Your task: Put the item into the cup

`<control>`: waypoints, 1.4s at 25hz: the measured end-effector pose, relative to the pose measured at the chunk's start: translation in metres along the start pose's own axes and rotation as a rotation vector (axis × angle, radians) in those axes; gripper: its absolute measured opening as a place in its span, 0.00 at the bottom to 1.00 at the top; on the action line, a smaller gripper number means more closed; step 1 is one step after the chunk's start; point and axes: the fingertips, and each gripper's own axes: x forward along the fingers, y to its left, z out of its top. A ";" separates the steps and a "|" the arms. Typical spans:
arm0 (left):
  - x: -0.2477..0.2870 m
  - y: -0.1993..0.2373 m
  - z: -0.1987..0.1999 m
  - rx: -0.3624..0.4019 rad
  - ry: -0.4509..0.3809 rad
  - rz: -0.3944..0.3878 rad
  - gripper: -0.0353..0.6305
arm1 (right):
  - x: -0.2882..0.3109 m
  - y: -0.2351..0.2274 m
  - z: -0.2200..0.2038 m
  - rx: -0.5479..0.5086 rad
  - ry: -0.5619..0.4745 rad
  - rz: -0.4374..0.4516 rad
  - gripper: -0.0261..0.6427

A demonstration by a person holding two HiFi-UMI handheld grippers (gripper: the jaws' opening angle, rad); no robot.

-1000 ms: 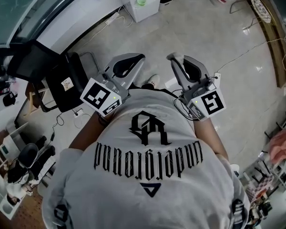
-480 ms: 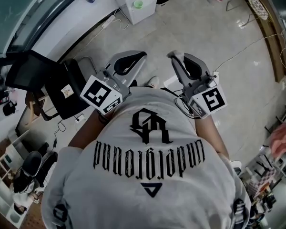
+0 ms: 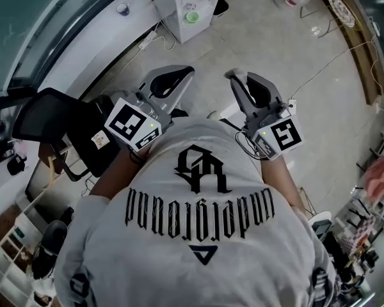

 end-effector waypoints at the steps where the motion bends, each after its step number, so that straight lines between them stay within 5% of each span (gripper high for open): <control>1: -0.005 0.011 0.004 0.009 0.000 -0.003 0.07 | 0.010 0.002 0.004 -0.001 -0.002 -0.010 0.13; 12: -0.045 0.090 0.017 0.029 0.015 -0.027 0.07 | 0.072 0.023 0.016 0.006 0.006 -0.073 0.13; 21: -0.034 0.098 0.015 0.018 0.034 -0.025 0.08 | 0.074 0.004 0.020 0.012 0.001 -0.082 0.13; 35: 0.029 0.102 0.016 0.013 0.052 0.089 0.07 | 0.074 -0.075 0.024 0.010 0.006 0.032 0.13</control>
